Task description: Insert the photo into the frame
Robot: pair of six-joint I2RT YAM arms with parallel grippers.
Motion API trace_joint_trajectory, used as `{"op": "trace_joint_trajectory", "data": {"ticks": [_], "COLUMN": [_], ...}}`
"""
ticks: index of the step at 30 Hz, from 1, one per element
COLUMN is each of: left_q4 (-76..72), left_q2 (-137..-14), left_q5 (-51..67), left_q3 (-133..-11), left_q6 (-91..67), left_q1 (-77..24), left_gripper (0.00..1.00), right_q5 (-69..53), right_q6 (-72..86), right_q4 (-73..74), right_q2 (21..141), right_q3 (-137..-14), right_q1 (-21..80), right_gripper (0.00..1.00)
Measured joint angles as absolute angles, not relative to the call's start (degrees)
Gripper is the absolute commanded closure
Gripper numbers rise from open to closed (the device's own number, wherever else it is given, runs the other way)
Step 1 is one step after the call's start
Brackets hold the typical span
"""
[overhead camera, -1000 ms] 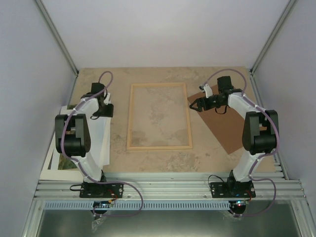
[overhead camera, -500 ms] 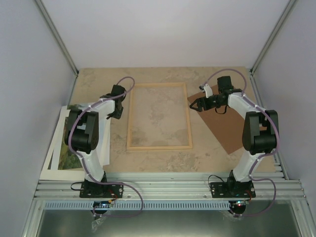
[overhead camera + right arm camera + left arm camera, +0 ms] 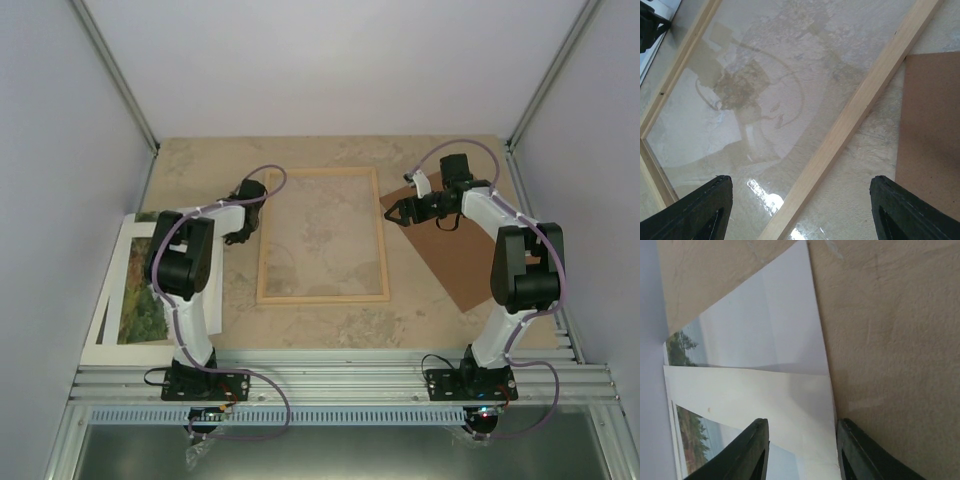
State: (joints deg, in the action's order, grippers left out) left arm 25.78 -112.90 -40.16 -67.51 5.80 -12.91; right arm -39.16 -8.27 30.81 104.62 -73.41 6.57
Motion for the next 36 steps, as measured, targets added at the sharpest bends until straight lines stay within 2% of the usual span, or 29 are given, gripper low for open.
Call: {"op": "trace_joint_trajectory", "data": {"ticks": [2,7,18,36], "left_q4": [25.12,24.97,26.02,30.63], "left_q2": [-113.43,-114.21,-113.69,-98.83], "left_q5": [-41.28,-40.53,-37.95,-28.91], "left_q3": [-67.51,-67.57,-68.64,-71.96], "left_q6": [5.8,6.07,5.5,6.07], "left_q1": [-12.93,-13.04,-13.17,-16.99], "left_gripper": [0.7,1.0,1.0,1.0], "right_q5": [-39.13,-38.94,-38.74,-39.68], "right_q6": [-8.27,-8.25,-8.12,-8.16], "right_q4": [30.81,30.81,30.81,30.76], "right_q2": [104.62,104.62,104.6,103.9], "right_q3": [-73.41,-73.41,-73.41,-73.41], "right_q1": [6.55,6.5,6.5,6.46], "right_gripper": [0.24,0.24,0.24,0.23]}}
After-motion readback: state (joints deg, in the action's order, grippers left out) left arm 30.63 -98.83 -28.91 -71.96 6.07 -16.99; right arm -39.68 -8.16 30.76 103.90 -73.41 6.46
